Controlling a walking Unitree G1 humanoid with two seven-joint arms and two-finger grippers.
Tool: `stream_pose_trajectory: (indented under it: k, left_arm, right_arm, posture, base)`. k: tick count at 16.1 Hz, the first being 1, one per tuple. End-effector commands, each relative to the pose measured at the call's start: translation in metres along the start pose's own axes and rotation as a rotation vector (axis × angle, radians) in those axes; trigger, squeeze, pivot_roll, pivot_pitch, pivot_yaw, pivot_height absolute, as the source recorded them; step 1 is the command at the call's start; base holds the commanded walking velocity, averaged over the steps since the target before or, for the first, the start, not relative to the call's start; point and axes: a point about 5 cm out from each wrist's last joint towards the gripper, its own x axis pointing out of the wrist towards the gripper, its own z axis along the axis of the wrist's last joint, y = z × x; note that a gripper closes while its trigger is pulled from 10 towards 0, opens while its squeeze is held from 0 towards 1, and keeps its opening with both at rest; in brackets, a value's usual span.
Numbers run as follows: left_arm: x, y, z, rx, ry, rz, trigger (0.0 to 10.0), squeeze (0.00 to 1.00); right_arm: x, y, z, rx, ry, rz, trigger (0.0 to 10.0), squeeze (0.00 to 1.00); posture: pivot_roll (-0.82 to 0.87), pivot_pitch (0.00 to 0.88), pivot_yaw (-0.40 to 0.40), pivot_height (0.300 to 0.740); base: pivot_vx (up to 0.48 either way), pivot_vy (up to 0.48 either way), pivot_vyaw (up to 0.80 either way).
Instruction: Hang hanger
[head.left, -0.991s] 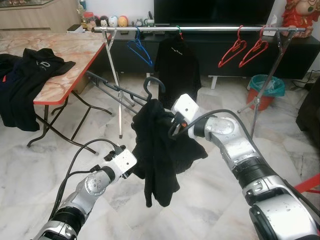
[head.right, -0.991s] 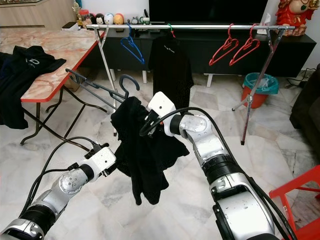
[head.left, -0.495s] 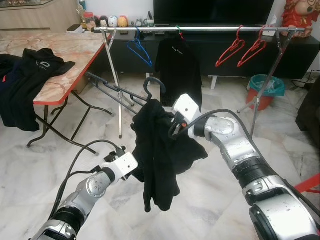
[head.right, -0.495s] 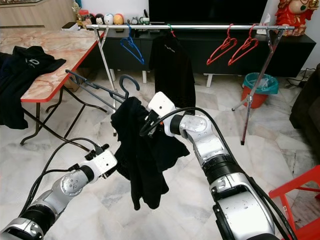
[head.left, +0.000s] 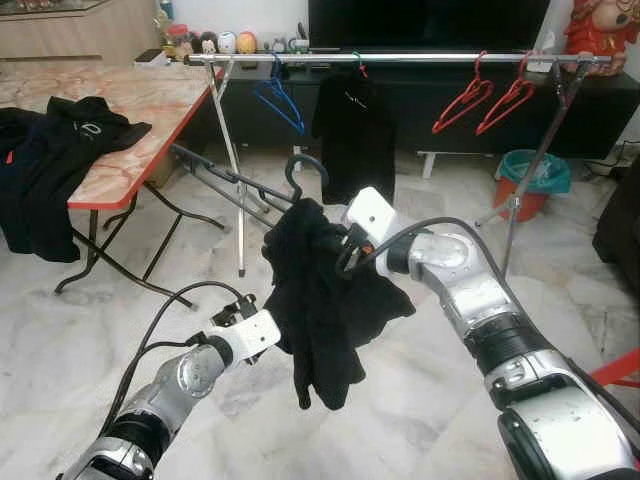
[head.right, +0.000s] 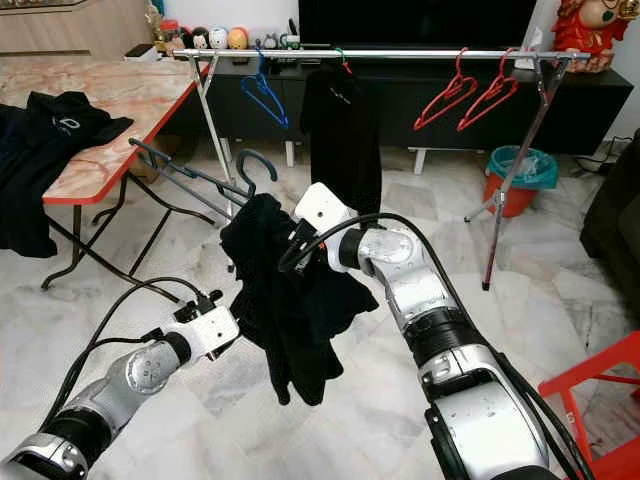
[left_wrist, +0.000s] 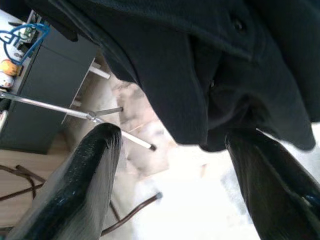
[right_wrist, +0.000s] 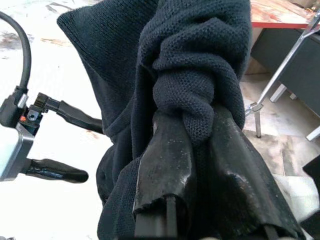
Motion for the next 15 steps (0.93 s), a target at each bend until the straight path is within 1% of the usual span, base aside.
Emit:
stream_pose_trajectory:
  k: [1, 6, 11, 15]
  left_arm:
    - [0.0004, 0.0010, -0.0047, 0.040, 0.037, 0.005, 10.0, 0.00]
    - [0.0023, -0.0015, -0.0058, 0.059, 0.053, 0.008, 10.0, 0.00]
    - [0.0042, -0.0042, -0.0061, 0.037, 0.064, 0.021, 10.0, 0.00]
    - [0.0058, -0.0084, -0.0071, 0.050, 0.084, 0.018, 10.0, 0.00]
  right_arm:
    - [0.0025, -0.0028, 0.0230, -0.061, -0.055, 0.007, 0.0, 0.00]
    - [0.0026, -0.0014, 0.0224, -0.062, -0.054, 0.019, 0.0, 0.00]
    - [0.0021, -0.0025, 0.0230, -0.061, -0.054, 0.017, 0.0, 0.00]
    - [0.0028, -0.0019, 0.0234, -0.060, -0.055, 0.020, 0.0, 0.00]
  posture:
    - [-0.04, 0.000, 0.027, 0.719]
    - [-0.04, 0.000, 0.026, 0.719]
    - [-0.04, 0.000, 0.025, 0.719]
    - [-0.04, 0.000, 0.026, 0.719]
  base:
    - [0.000, 0.000, 0.00]
    - [0.000, 0.000, 0.00]
    - [0.000, 0.000, 0.00]
    - [0.000, 0.000, 0.00]
